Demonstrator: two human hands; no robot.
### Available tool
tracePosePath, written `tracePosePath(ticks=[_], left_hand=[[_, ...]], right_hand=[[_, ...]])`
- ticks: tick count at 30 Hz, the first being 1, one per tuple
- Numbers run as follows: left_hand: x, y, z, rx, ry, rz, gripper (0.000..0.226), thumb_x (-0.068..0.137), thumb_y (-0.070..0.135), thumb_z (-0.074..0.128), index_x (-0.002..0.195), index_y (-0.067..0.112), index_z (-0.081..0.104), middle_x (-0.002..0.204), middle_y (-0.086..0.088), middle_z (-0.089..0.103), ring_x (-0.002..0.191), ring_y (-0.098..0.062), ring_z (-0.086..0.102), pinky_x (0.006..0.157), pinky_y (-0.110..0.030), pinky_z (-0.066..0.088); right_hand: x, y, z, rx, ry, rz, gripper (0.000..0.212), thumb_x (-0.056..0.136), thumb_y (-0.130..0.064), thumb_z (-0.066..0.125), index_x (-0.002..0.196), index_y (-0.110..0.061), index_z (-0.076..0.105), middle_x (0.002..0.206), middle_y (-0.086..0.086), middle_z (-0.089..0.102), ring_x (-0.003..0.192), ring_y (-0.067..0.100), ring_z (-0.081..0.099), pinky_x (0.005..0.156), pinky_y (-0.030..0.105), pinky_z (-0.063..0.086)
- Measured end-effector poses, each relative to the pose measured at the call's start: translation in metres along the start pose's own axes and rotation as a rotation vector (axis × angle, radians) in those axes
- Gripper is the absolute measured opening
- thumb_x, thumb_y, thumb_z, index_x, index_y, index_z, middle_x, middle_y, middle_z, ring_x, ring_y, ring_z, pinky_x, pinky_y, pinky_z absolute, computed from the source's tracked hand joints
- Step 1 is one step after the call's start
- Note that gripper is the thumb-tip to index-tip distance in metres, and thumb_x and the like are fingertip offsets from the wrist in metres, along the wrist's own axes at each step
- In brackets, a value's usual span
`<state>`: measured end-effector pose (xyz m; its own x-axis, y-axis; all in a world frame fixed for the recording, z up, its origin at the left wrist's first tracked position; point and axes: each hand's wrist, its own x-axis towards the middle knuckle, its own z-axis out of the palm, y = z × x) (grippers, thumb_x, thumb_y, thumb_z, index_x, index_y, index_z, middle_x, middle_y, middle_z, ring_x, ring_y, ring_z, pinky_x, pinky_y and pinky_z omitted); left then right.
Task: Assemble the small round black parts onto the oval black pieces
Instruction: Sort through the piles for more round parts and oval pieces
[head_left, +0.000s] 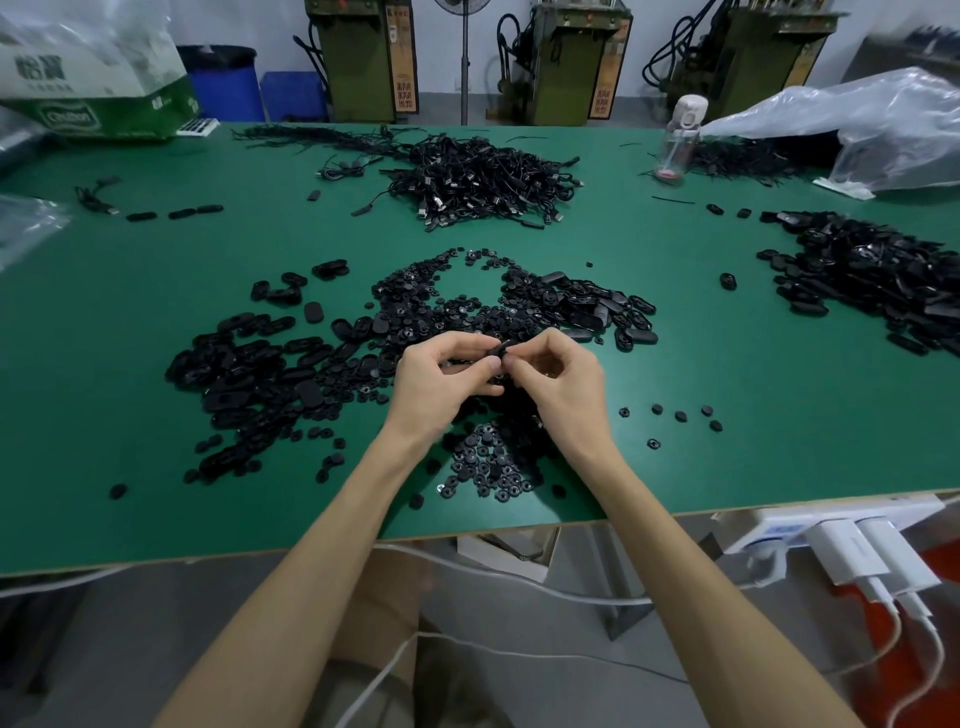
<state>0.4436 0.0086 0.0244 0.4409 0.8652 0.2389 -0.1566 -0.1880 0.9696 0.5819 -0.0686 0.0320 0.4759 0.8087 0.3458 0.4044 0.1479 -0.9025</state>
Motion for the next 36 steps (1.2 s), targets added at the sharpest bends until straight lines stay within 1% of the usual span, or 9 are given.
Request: tracePosePath(ticks=[2,6,11,16,19,22,25,30,36], left_hand=[[0.0001,-0.0001,-0.0001,-0.004,-0.003,0.001,0.019,0.091,-0.006,0.074,0.101,0.010,0.075,0.091,-0.003,0.079,0.088,-0.024,0.078,0.072,-0.030,0.064],[0.0009,-0.0008,-0.0006,-0.002,0.016,-0.006,0.016,0.090,-0.005,0.074,0.101,0.007,0.074,0.091,-0.007,0.078,0.088,-0.025,0.078,0.071,-0.031,0.064],[0.0016,-0.0020,-0.0010,0.022,0.047,-0.004,0.017,0.091,-0.004,0.074,0.107,0.002,0.071,0.097,-0.013,0.076,0.087,-0.023,0.078,0.069,-0.030,0.064],[0.0024,-0.0023,-0.0030,-0.022,0.117,-0.028,0.016,0.094,-0.005,0.070,0.109,0.000,0.067,0.096,-0.012,0.075,0.086,-0.022,0.078,0.068,-0.029,0.063],[0.0024,-0.0022,-0.0037,-0.022,0.111,-0.022,0.013,0.095,-0.003,0.070,0.106,0.003,0.069,0.093,-0.009,0.077,0.086,-0.022,0.077,0.068,-0.028,0.063],[0.0023,-0.0018,-0.0027,-0.019,0.117,-0.035,0.013,0.095,-0.004,0.069,0.108,-0.001,0.068,0.091,-0.011,0.076,0.082,-0.020,0.077,0.068,-0.027,0.062],[-0.0002,0.0015,-0.0007,0.004,0.078,-0.049,0.014,0.095,-0.005,0.068,0.108,-0.003,0.067,0.091,-0.016,0.074,0.078,-0.020,0.075,0.068,-0.029,0.063],[-0.0017,0.0035,-0.0003,0.034,0.012,-0.034,0.013,0.094,-0.007,0.069,0.107,-0.006,0.067,0.088,-0.017,0.073,0.074,-0.021,0.074,0.069,-0.032,0.064],[-0.0026,0.0040,-0.0009,0.057,0.018,-0.027,0.012,0.092,-0.002,0.073,0.104,-0.002,0.069,0.089,-0.016,0.075,0.077,-0.023,0.075,0.069,-0.032,0.063]], right_hand=[[-0.0009,-0.0012,0.0010,-0.023,0.006,-0.013,0.006,0.093,-0.010,0.072,0.087,-0.010,0.071,0.082,0.000,0.072,0.075,0.014,0.064,0.068,0.024,0.051],[-0.0017,-0.0019,0.0051,-0.139,0.023,-0.074,0.008,0.093,-0.007,0.071,0.086,-0.009,0.067,0.082,0.002,0.070,0.074,0.012,0.062,0.065,0.020,0.046],[-0.0023,-0.0013,0.0083,-0.263,0.004,-0.190,0.004,0.095,-0.005,0.067,0.094,-0.008,0.070,0.091,0.004,0.067,0.081,0.016,0.062,0.073,0.031,0.051],[-0.0037,-0.0049,0.0093,-0.290,-0.086,-0.253,0.022,0.098,-0.003,0.063,0.115,-0.008,0.076,0.101,0.003,0.066,0.085,0.012,0.063,0.077,0.020,0.051],[-0.0044,-0.0062,0.0087,-0.276,-0.106,-0.267,0.025,0.098,-0.003,0.063,0.118,-0.010,0.076,0.100,0.000,0.066,0.085,0.008,0.061,0.076,0.011,0.045],[-0.0043,-0.0054,0.0077,-0.253,-0.092,-0.253,0.028,0.096,-0.002,0.063,0.119,-0.014,0.075,0.099,-0.002,0.066,0.087,0.004,0.062,0.077,0.011,0.045],[-0.0017,-0.0046,0.0062,-0.180,-0.033,-0.175,0.030,0.096,-0.006,0.066,0.124,-0.017,0.068,0.094,-0.007,0.068,0.084,0.005,0.064,0.077,0.015,0.049],[0.0000,-0.0032,0.0033,-0.107,-0.015,-0.068,0.014,0.098,-0.010,0.067,0.109,-0.013,0.075,0.094,-0.003,0.076,0.084,0.012,0.072,0.083,0.035,0.059],[0.0004,-0.0019,0.0026,-0.082,-0.015,-0.041,0.013,0.096,-0.010,0.070,0.107,-0.013,0.076,0.091,-0.005,0.076,0.082,0.012,0.071,0.082,0.035,0.059]])
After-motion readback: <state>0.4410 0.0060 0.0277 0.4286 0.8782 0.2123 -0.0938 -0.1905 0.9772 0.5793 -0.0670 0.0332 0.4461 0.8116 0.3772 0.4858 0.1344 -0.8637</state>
